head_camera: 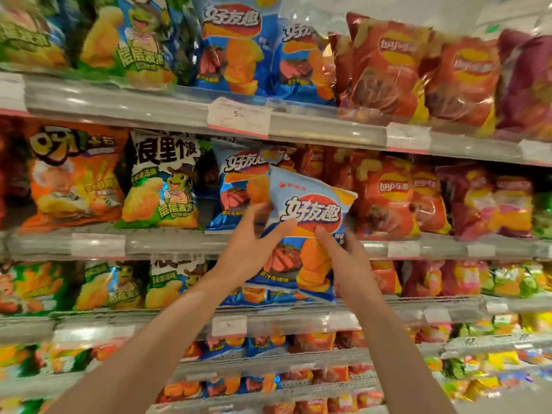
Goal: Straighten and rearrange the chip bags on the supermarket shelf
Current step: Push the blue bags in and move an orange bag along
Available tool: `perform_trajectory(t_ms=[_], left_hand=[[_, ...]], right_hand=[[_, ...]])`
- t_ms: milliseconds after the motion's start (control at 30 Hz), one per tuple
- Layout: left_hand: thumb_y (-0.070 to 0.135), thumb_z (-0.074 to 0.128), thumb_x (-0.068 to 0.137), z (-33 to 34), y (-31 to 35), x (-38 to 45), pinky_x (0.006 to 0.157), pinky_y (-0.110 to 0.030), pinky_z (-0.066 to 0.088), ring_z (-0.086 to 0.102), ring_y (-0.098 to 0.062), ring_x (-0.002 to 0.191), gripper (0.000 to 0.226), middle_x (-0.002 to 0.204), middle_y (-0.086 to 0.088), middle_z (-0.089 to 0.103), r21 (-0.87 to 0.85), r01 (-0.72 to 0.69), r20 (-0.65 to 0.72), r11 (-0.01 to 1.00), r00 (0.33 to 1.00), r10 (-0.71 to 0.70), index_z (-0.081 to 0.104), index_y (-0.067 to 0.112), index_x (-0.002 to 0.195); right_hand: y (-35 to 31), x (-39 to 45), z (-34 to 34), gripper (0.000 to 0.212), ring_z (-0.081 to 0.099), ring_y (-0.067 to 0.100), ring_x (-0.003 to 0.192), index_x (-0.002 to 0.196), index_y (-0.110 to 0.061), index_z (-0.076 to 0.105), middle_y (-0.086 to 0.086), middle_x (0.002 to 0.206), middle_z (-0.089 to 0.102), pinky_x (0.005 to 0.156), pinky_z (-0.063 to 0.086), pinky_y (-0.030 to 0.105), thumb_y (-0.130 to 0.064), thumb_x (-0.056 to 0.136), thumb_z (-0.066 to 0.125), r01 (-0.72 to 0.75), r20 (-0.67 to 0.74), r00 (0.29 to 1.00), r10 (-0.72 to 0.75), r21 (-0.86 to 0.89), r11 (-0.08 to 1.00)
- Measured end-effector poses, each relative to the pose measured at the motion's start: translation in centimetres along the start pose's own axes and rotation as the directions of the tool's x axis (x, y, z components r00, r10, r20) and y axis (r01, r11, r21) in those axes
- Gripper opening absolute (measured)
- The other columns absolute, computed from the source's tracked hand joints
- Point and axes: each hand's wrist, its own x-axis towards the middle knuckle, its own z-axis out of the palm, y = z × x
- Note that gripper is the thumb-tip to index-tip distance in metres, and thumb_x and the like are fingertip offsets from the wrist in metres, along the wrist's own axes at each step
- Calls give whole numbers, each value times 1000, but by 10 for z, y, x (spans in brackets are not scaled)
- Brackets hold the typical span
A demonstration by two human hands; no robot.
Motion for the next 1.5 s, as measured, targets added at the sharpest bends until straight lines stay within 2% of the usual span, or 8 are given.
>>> perform_trajectory(t_ms=[133,367,500,633,733,900,1167,1500], left_hand=[[71,76,64,11,2,21,105,-40,48,57,-9,123,92,136,12,59,-40,36,-113,999,993,-41,45,29,140],[31,80,83,20,14,57,73,-7,50,60,14,88,54,112,16,64,-19,42,-185,999,982,-45,52,23,128],[41,74,87,18,17,63,93,-28,53,62,-7,105,61,120,6,64,138,-3,-199,990,980,31,48,23,139],[53,57,90,-8,0,64,91,-45,49,57,-25,107,54,118,-9,59,688,-123,-186,715,923,337,53,24,135],[60,45,88,-24,-18,69,95,-54,46,45,-37,125,65,136,-16,50,876,-63,-155,479,902,402,55,17,135],[65,37,92,-35,-56,73,103,-63,43,21,-40,149,73,163,-19,20,912,-69,-70,405,946,318,37,22,152],[66,32,95,-39,-65,74,112,-61,34,11,-35,153,75,166,-16,10,935,-83,-40,345,942,334,29,23,157],[61,19,100,-29,-53,108,122,-56,7,-4,-32,154,71,168,-12,0,983,-123,66,137,931,360,9,26,160]], right_hand=[[-7,38,-14,41,72,20,105,117,-31,69,-5,110,77,100,54,53,-53,83,75,35,100,994,-33,-24,999],[-23,89,-23,103,63,19,123,147,-20,48,-1,138,63,108,48,48,-66,63,85,15,206,978,-18,17,1000],[-33,120,-28,86,69,21,111,139,-20,53,1,128,68,97,56,47,-61,68,78,64,121,991,-60,-28,998],[-40,150,-34,39,68,24,109,126,-28,58,-1,120,70,97,56,46,-39,92,71,101,34,994,-100,-29,994],[-32,159,-29,46,58,22,123,141,-24,52,-8,124,60,106,47,40,-34,98,64,126,54,991,-121,-104,987],[-11,153,-18,64,45,29,139,157,-11,26,7,148,49,101,35,28,-35,103,53,104,24,995,-101,-241,965],[18,135,-4,85,-5,34,156,161,-19,14,12,170,0,124,7,56,-69,96,35,469,309,842,-442,-823,320],[23,145,4,86,-18,29,155,161,-32,-8,3,170,-13,124,-1,58,-76,93,20,423,324,880,-347,-867,264]])
